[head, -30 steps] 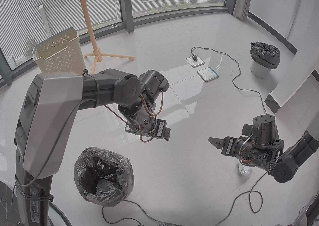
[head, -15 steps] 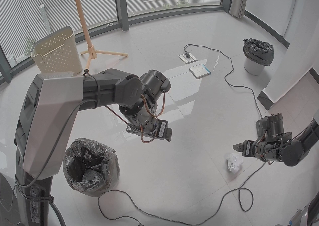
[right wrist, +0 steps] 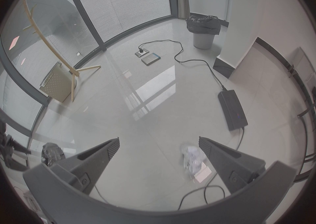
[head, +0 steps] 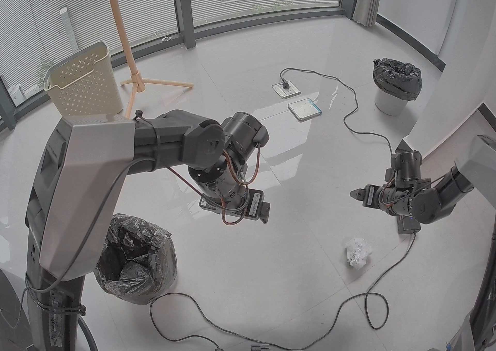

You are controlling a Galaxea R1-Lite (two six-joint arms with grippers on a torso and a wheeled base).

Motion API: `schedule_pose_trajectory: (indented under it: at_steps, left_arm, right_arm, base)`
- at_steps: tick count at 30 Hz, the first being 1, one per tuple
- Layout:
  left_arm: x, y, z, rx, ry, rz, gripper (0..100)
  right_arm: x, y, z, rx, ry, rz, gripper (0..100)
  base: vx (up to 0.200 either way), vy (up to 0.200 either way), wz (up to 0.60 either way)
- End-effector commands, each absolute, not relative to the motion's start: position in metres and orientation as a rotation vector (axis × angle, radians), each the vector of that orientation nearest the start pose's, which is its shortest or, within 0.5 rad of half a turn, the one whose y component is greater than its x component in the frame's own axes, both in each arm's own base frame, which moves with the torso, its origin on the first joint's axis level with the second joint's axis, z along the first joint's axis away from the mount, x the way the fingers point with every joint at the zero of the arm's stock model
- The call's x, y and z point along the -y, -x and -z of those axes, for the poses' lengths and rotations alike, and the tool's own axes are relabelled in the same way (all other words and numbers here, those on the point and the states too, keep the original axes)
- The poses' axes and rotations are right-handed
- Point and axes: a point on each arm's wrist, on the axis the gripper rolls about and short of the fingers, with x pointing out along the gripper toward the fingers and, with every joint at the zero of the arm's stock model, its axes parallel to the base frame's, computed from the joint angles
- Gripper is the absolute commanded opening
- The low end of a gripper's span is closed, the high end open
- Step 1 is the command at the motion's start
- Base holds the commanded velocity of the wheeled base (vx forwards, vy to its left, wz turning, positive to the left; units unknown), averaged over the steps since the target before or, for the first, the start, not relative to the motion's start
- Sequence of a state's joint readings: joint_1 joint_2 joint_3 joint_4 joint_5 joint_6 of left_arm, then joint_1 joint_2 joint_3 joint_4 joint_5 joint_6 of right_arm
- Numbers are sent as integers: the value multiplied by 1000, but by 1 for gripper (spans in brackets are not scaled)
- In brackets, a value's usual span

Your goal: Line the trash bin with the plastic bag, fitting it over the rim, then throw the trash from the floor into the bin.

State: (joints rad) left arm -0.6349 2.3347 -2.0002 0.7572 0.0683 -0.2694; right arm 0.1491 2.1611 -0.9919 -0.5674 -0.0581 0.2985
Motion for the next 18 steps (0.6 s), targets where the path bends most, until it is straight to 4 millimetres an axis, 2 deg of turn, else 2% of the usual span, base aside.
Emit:
schedule_pose_trajectory:
  at_steps: [1,2,3,6,10,13,18]
  left_arm:
    - [262,-362,-131,-1108,-141,350,100]
    - [262,-365,-126,-1113,-139,344,100]
    - [261,-366,-125,-1113,-139,342,100]
    - [262,-368,-119,-1124,-140,340,100]
    - [260,-375,-107,-1138,-126,342,100]
    - [260,-381,-98,-1136,-115,335,100]
    - [264,-386,-83,-1145,-82,316,100]
  right_arm:
    - [-48,-426,-22,-616,-231,14,100]
    - [-46,-442,-23,-572,-235,12,100]
    - [-44,-450,-25,-553,-236,13,100]
    - [-44,-464,-28,-544,-232,13,100]
    - [-41,-471,-25,-600,-226,26,100]
    - [-38,-480,-10,-625,-218,36,100]
    - [-30,-495,-3,-652,-223,56,100]
  base:
    - [0,0,0]
    - [0,0,0]
    - [0,0,0]
    - [0,0,0]
    - [0,0,0]
    - [0,0,0]
    - [0,0,0]
